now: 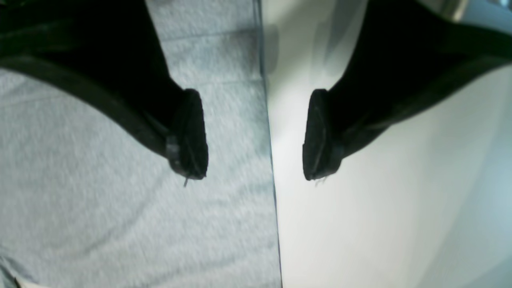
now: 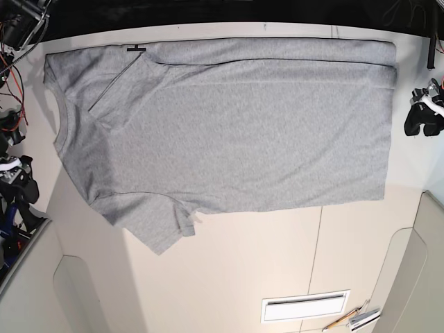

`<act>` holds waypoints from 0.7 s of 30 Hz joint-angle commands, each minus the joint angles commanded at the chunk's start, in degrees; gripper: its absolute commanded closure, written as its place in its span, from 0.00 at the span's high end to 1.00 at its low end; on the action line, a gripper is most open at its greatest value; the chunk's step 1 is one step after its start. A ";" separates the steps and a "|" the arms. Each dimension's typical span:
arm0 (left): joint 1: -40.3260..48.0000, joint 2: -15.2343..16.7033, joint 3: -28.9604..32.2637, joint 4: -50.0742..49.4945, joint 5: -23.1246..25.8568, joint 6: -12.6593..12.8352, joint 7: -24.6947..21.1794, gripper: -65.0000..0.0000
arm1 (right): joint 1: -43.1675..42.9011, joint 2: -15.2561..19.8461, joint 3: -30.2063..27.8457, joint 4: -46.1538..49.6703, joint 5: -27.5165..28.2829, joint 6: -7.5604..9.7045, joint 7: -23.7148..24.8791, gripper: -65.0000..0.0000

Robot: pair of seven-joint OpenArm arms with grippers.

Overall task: Fold the T-shirt properly
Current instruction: 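Move both grippers to the shirt's opposite side edge and grasp it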

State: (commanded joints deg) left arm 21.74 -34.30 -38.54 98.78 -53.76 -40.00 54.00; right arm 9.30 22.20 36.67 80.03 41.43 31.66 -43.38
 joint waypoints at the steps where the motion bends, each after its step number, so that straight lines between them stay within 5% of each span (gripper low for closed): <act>1: -1.03 0.00 0.02 -1.33 0.00 0.00 -0.02 0.64 | 1.86 0.00 -1.81 -3.30 -1.66 0.00 1.62 0.54; 11: -20.48 -3.76 8.68 -27.89 1.20 0.00 -3.93 0.64 | 16.09 -0.17 -10.64 -34.60 -12.07 0.04 18.82 0.54; 21: -39.82 -3.61 24.00 -54.29 10.34 0.00 -14.56 0.64 | 15.87 -0.17 -10.84 -38.62 -14.51 0.02 19.65 0.54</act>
State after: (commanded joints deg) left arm -18.09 -37.91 -14.55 44.49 -43.42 -40.00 39.44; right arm 25.17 22.02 25.82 41.41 26.92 31.68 -23.73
